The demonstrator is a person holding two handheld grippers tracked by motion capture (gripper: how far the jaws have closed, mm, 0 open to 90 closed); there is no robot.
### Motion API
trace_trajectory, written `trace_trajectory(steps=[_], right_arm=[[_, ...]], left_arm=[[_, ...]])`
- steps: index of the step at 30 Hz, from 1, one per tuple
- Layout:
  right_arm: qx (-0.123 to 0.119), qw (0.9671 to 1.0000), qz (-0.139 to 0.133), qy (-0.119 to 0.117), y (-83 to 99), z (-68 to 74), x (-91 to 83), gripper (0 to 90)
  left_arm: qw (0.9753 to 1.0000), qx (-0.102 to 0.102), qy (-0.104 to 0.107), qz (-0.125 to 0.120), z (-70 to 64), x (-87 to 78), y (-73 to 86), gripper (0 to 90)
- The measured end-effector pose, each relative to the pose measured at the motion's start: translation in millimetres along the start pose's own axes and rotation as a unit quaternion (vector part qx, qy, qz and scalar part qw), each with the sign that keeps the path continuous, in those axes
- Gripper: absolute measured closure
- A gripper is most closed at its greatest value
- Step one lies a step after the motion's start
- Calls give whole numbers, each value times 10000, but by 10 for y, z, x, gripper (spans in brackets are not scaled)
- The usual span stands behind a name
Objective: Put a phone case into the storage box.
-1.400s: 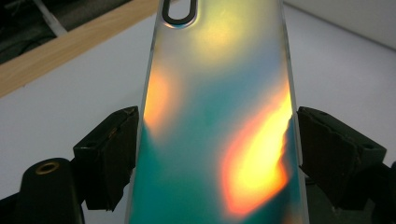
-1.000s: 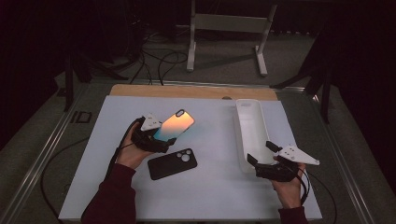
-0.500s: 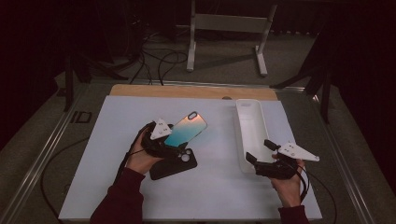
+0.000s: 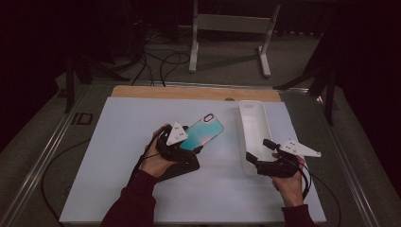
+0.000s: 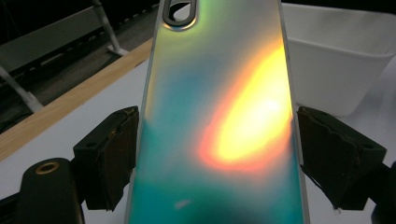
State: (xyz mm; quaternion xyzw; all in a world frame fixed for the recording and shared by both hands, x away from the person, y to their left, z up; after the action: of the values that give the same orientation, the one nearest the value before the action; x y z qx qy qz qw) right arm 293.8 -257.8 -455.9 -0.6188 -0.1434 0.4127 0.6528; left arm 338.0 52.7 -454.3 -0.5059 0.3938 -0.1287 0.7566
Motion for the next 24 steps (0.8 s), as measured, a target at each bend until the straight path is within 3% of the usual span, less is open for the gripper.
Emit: trace_trajectory(steps=[7,14,24], right_arm=[[15,9999,-51,-132,-72,19,42,85],[58,9995,-89,-302,-142,70,135,85],[142,9986,-34,-512,-271,123,274,85]], left_arm=[[9999,73,-39,-138,-82,40,-57,168],[9997,102,85,-194,-135,49,-122,168],[9987,342,264,-253,-287,73,-207,168]])
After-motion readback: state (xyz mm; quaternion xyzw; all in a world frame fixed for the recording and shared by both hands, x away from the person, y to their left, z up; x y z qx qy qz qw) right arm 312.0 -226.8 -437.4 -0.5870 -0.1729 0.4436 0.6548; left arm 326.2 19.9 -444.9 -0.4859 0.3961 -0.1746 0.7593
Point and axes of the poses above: each handheld gripper's, and its own axes: x roughly forward along the jaws, y roughly out of its underside, z roughly to its left, the point moved 3 cm from there along x, roughly forward along the jaws, and after that the axes turned 7 degrees about -y, right-handed, at the moved point
